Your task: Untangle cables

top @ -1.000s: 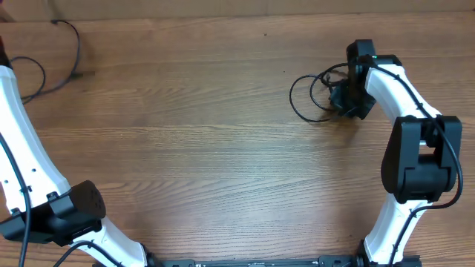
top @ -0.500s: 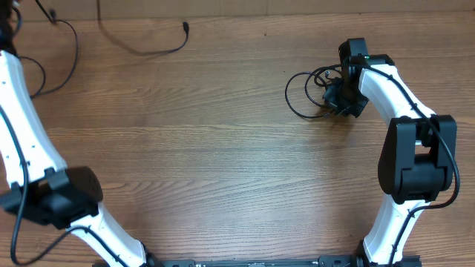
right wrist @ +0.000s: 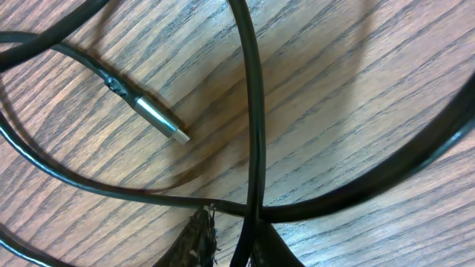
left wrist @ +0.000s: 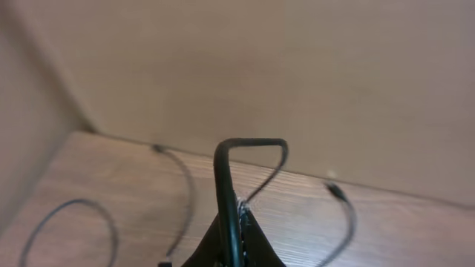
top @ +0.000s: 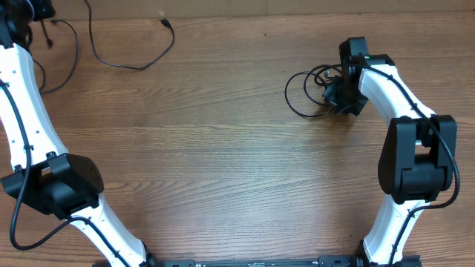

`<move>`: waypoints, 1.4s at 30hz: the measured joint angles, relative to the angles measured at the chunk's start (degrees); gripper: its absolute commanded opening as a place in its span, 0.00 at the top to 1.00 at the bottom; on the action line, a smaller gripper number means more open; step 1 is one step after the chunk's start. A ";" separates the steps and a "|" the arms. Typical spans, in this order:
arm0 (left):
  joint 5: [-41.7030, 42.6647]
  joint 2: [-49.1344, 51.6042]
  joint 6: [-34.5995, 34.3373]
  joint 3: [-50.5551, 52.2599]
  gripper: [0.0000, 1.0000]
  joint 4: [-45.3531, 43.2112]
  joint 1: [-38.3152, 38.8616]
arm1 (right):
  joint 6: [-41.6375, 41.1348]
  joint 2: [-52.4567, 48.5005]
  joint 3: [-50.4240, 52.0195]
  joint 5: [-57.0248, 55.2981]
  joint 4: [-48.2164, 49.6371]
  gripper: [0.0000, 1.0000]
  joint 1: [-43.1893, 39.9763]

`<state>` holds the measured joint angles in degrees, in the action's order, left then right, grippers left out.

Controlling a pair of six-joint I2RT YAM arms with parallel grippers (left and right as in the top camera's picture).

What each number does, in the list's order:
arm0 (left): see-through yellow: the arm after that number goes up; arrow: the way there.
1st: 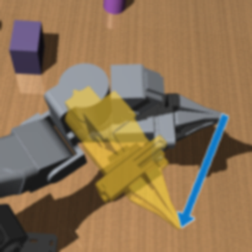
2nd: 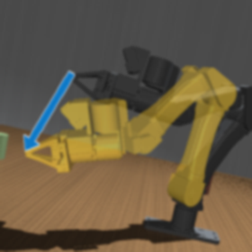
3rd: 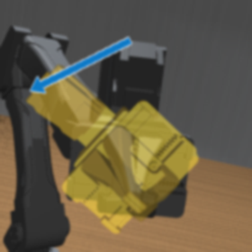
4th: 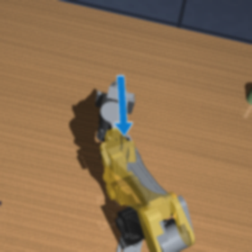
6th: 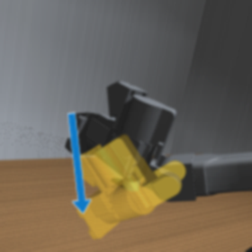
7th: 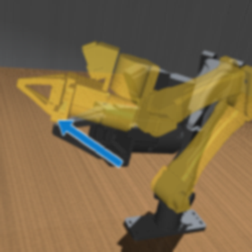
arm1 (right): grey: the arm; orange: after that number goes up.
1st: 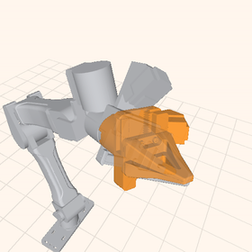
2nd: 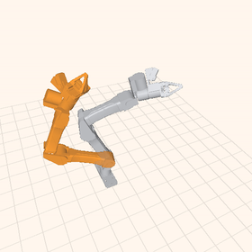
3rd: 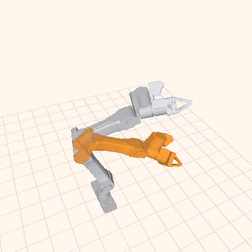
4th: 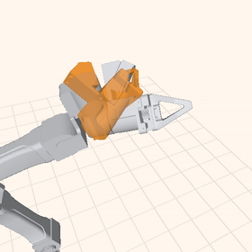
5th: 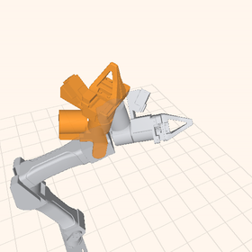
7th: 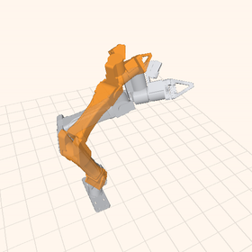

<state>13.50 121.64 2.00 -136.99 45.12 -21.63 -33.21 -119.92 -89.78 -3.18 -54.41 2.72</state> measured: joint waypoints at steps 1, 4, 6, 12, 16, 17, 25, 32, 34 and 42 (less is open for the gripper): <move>0.96 0.02 0.63 0.00 0.96 0.04 0.72 | 0.00 0.00 0.00 0.00 -0.07 0.85 0.00; 2.21 0.79 2.51 0.00 0.96 0.39 3.61 | 0.00 0.00 0.00 0.20 -0.11 0.85 0.00; 2.43 2.01 3.58 -0.02 0.96 0.42 5.79 | 0.02 0.00 0.00 0.42 -0.09 0.87 0.00; -0.28 10.51 5.53 -0.31 0.96 0.70 11.98 | 0.04 0.00 0.00 1.51 -0.61 0.91 0.00; -2.67 17.31 5.57 -0.31 0.93 2.19 14.56 | 0.02 0.00 0.00 3.10 -0.66 0.93 0.00; -3.02 18.73 5.68 -0.28 0.87 2.49 14.93 | 0.07 0.00 0.00 3.91 -0.70 0.95 0.00; -4.37 22.80 1.88 -0.22 0.25 6.14 15.54 | 0.00 0.00 0.00 11.74 -0.76 0.96 0.57; -3.04 22.38 -4.39 -0.22 0.00 7.63 15.39 | -0.02 0.00 0.00 15.30 0.35 0.96 7.17; -1.57 21.59 -5.25 -0.22 0.00 7.67 15.39 | 0.00 0.00 0.00 16.48 1.31 0.96 9.90; 4.37 13.20 -8.09 -0.22 0.00 9.01 15.39 | 0.00 0.00 0.00 20.85 2.40 0.96 20.31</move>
<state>17.87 134.85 -6.09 -137.21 54.13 -6.24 -33.21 -119.92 -89.78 17.67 -52.01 23.03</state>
